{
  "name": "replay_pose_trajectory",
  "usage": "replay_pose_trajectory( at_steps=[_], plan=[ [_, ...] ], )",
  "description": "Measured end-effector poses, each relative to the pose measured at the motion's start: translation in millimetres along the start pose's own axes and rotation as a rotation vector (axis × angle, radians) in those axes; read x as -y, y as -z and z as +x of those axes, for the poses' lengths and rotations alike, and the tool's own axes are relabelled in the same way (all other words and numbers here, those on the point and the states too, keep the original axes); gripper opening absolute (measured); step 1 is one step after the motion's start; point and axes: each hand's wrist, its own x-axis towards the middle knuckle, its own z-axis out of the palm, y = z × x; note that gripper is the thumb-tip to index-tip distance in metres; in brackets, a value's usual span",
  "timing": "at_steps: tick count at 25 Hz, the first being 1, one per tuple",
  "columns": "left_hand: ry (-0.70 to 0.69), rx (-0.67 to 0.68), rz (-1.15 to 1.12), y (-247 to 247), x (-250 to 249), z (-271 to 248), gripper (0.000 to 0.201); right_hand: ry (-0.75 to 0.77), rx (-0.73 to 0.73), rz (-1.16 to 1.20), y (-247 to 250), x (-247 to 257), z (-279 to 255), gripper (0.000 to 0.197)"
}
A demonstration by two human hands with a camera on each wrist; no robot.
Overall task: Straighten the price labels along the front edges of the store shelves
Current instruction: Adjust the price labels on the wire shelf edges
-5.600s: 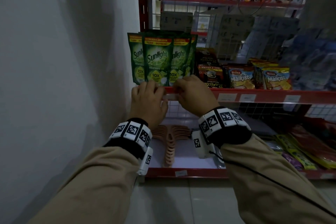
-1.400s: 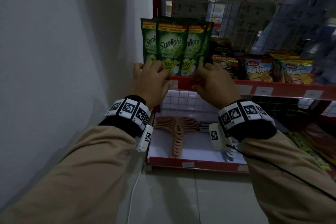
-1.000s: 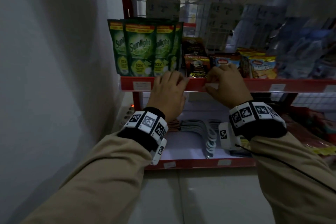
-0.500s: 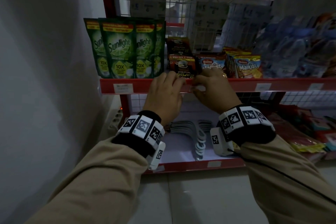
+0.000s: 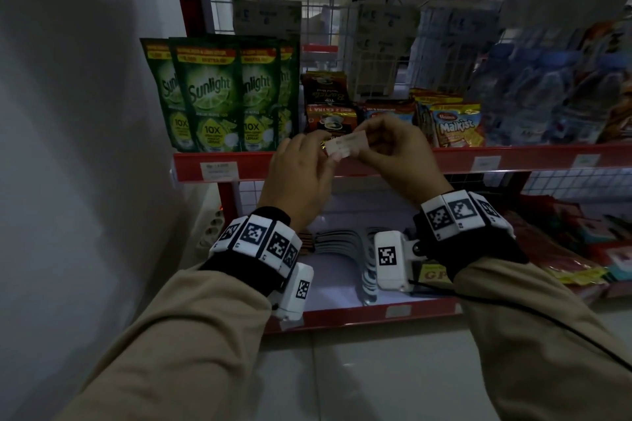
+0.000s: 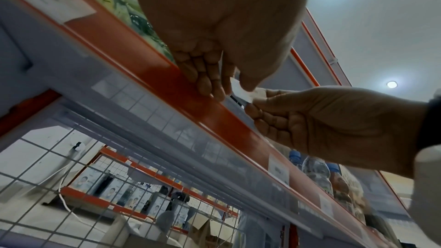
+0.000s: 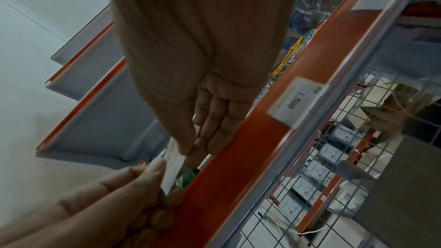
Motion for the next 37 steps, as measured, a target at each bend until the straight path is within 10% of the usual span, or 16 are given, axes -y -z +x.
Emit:
replay_pose_trajectory(
  at_steps=[37],
  plan=[
    [-0.013,0.151,0.258,3.3,-3.5,6.8,0.028,0.119,0.166,-0.78,9.3,-2.3,-4.6,0.018]
  ],
)
